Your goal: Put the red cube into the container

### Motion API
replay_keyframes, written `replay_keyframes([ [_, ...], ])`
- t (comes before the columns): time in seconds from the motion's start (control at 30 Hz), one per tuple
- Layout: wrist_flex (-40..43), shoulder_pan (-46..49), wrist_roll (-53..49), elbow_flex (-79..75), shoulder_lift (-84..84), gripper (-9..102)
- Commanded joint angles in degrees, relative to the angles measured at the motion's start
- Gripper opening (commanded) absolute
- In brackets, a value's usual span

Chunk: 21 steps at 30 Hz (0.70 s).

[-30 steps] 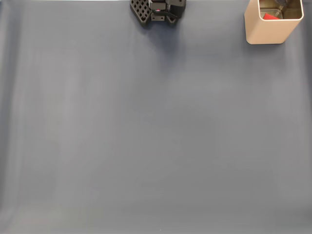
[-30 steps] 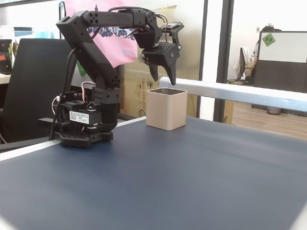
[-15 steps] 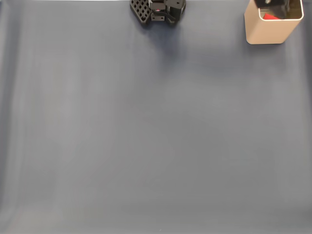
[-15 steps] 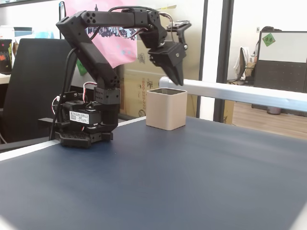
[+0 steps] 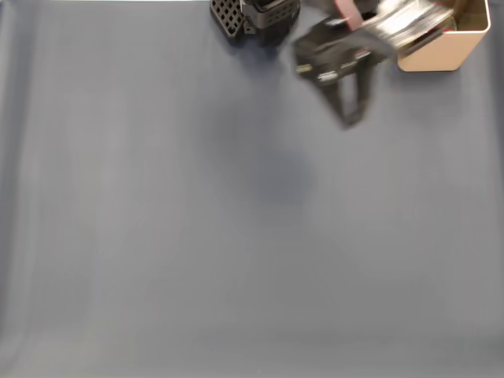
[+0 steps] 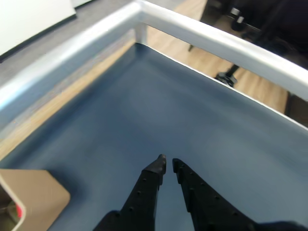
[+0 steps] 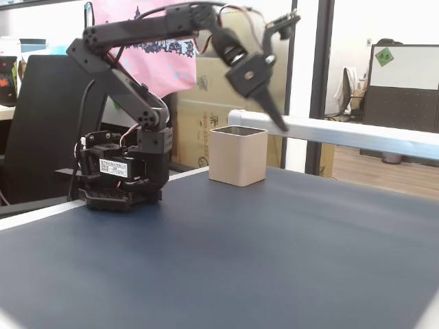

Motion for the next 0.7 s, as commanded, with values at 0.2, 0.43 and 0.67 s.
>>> replay_keyframes([
  [0.2, -1.05, 19.16, -1.85, 21.88, 22.68, 0],
  [0.43, 1.49, 28.13, -0.97, 33.93, 36.21, 0],
  [0.67, 6.77, 28.48, 1.41, 41.92, 47.29, 0],
])
